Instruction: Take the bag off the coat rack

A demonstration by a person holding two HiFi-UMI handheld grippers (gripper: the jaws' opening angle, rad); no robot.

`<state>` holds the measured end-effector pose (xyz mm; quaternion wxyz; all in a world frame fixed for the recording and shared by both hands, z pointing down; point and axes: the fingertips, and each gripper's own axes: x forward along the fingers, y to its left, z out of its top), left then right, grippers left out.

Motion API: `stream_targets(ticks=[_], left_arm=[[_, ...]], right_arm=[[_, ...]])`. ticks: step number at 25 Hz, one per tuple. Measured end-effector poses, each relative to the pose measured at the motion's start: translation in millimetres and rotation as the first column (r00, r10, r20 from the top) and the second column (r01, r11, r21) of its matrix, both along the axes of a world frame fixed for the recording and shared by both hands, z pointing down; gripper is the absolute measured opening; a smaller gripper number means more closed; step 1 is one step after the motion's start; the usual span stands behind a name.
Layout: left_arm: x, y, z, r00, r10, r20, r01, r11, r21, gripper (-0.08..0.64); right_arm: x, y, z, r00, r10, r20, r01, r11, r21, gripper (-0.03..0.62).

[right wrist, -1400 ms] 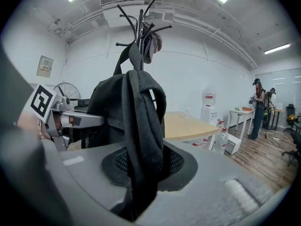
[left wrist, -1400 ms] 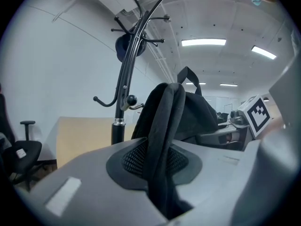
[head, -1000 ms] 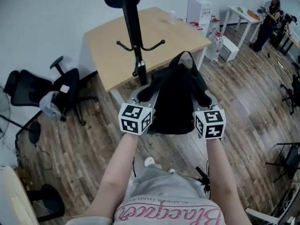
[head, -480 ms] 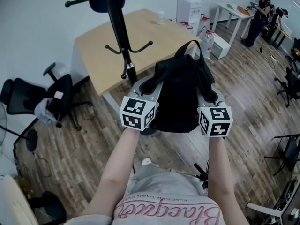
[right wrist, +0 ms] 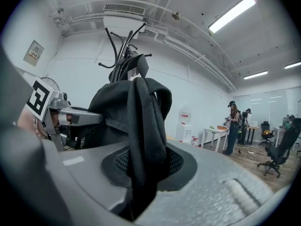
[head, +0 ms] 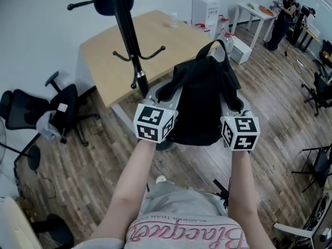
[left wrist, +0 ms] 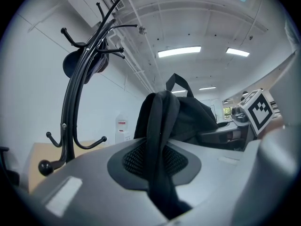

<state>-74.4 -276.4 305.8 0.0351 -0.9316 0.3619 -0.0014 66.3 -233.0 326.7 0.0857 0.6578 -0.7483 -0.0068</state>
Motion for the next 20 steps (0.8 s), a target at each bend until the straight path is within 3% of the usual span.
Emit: stream_targets(ticks=[20], left_arm=[[-11,5,-16,0.999,-0.024,-0.023,0.024,0.999,0.022,0.077]], right_arm=[[-11,7,-13,1.000,-0.019,0.012,0.019,1.000,0.013,0.074]])
